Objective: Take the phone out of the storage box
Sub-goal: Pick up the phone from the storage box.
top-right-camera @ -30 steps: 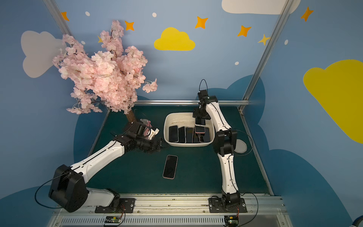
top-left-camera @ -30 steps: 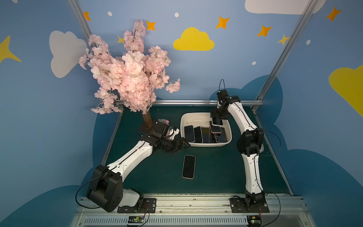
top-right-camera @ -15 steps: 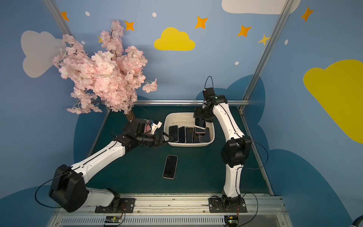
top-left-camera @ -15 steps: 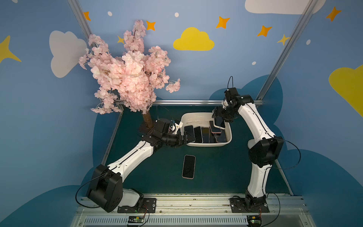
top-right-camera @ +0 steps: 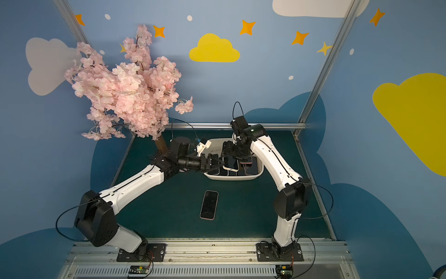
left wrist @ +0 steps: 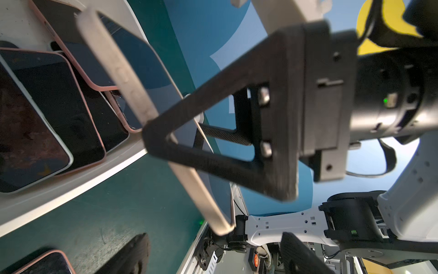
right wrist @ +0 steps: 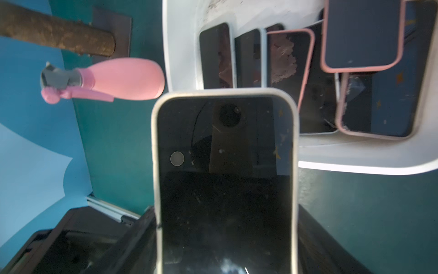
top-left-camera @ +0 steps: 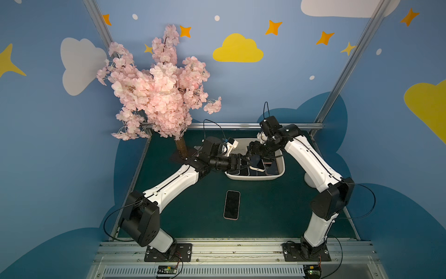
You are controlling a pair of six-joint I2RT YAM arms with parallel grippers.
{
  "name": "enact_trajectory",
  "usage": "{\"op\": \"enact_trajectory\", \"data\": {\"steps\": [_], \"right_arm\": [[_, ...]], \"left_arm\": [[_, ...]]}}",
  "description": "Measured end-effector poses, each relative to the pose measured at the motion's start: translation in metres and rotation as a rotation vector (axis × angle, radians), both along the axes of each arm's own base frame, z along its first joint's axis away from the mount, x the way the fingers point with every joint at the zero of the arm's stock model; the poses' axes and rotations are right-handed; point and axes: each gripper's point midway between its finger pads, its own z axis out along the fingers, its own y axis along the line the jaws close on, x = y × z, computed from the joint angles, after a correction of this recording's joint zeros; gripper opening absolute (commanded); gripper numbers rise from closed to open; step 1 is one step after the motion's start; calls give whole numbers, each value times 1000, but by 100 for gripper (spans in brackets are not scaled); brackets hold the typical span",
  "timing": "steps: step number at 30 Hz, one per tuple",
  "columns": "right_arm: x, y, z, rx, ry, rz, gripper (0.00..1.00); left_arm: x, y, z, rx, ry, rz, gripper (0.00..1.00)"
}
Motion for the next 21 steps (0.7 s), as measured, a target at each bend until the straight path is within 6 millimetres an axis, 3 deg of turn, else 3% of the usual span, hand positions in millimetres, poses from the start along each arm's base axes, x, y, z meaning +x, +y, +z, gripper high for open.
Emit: {"op": "enact_trajectory", "data": {"steps": [5,13,19,21], "right_arm": [[-3,5,3,4,-3,4,72],[-6,25,24,43,-56,39,71],[-9,32,19,32,-49,51,71],[-9,33,17,24,-48,51,71]], "left_arm": [[0,-4,2,2,-4,-5,74],[5,-2,1,17,-9,23,52],[7,-3,-6,30,9,31,41],[8,-3,-9,35,16,32,34]]}}
